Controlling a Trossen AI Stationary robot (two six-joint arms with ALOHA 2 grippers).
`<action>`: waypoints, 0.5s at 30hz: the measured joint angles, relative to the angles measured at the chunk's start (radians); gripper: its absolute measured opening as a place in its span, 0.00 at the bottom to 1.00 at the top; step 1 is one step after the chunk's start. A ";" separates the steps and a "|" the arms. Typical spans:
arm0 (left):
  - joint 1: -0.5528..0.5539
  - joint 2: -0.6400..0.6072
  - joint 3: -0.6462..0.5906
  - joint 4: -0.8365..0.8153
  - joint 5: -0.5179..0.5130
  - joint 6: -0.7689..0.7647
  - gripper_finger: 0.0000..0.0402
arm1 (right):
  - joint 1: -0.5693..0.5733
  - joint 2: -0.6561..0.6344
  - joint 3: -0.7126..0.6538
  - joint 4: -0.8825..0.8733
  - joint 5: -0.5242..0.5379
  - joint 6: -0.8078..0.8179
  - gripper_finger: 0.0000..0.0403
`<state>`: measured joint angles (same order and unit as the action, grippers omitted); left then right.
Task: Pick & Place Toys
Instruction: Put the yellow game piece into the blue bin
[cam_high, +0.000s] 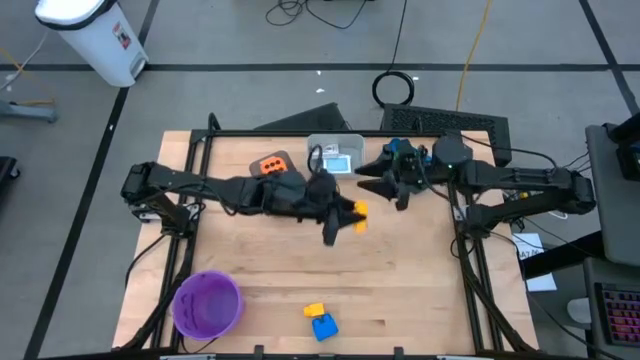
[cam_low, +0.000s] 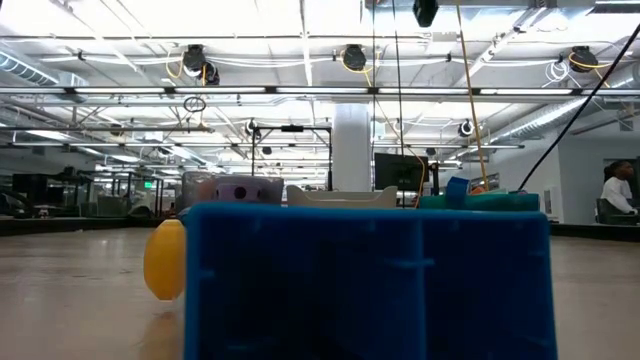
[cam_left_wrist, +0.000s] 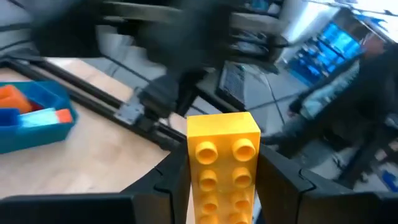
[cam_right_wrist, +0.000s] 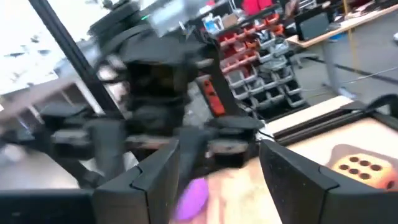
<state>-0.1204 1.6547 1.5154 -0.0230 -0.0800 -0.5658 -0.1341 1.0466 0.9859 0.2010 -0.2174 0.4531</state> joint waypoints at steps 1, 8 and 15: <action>-0.001 0.000 0.000 0.006 0.001 0.009 0.36 | -0.001 0.002 -0.021 0.049 -0.025 0.022 0.53; 0.018 0.000 0.000 0.107 -0.013 0.070 0.36 | -0.006 -0.007 -0.178 0.403 -0.100 0.212 0.53; 0.041 0.000 -0.001 0.122 0.000 0.066 0.36 | -0.003 -0.008 -0.242 0.543 -0.103 0.269 0.53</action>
<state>-0.0797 1.6547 1.5146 0.0994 -0.0801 -0.4997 -0.1371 1.0382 0.7441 0.7443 -0.3204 0.7218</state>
